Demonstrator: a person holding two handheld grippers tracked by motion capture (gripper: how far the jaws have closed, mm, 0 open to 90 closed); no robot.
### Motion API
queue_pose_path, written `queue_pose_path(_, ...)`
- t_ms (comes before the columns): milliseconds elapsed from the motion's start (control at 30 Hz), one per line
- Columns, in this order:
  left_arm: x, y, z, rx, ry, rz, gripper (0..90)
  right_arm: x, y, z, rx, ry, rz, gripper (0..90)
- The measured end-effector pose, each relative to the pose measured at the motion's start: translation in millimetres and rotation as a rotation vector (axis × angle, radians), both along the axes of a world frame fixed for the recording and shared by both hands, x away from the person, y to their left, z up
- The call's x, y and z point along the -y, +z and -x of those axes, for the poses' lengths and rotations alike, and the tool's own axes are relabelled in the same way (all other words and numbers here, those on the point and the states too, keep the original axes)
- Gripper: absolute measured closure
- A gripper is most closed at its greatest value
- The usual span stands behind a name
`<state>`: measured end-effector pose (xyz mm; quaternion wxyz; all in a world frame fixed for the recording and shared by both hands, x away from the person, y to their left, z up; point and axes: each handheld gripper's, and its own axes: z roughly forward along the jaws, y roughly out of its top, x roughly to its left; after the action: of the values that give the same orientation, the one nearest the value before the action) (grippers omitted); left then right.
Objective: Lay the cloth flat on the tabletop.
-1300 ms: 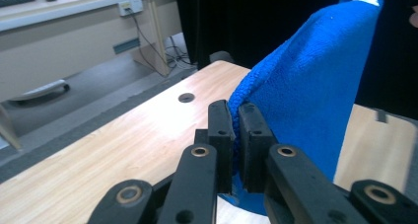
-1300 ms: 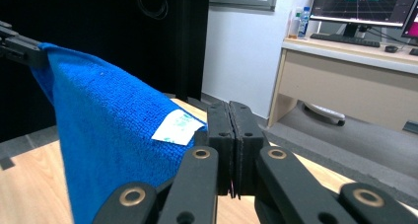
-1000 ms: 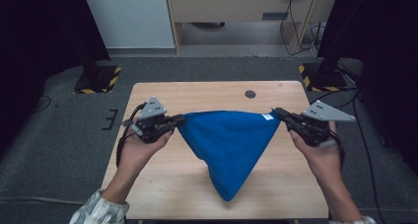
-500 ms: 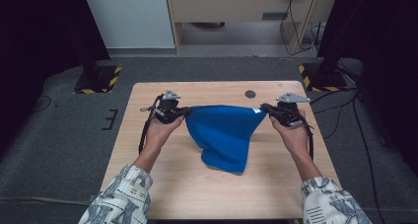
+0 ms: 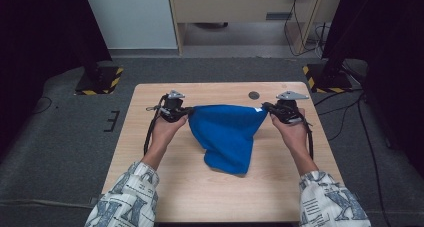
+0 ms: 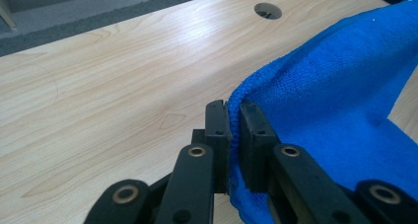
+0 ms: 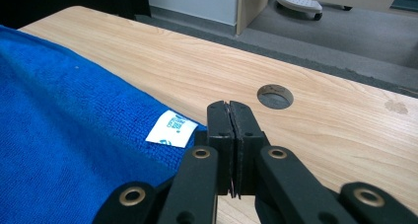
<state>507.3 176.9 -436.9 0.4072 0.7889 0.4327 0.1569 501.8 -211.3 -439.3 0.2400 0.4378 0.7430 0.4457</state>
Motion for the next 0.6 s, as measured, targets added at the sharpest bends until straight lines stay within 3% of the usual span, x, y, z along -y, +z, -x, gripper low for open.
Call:
queue_pose_path(167,0.3,-1.9,-8.8,0.001,0.019,-0.012,84.1,-4.5,-1.3,-8.7,-0.015,-0.007,0.015,88.9)
queue_pose_path(267,-2.6,-8.7,-22.1,-0.017,0.072,0.007,81.7,-10.1,-6.2,-21.1,-0.033,-0.038,0.020,86.4)
queue_pose_path(333,-4.6,-15.2,-31.7,-0.023,0.105,0.013,74.1,-15.1,-10.4,-31.6,-0.034,-0.086,0.009,72.4)
queue_pose_path(433,-10.6,-18.4,-39.3,-0.016,0.144,0.056,55.1,-20.6,-17.4,-42.3,-0.051,-0.151,-0.016,49.1)
queue_pose_path(500,-14.3,-16.7,-40.6,0.000,0.135,0.072,51.0,-23.5,-18.1,-41.5,-0.038,-0.164,0.004,43.2)
queue_pose_path(600,-17.0,-12.7,-37.7,0.008,0.115,0.037,50.4,-23.1,-17.6,-38.5,-0.049,-0.151,0.011,38.9)
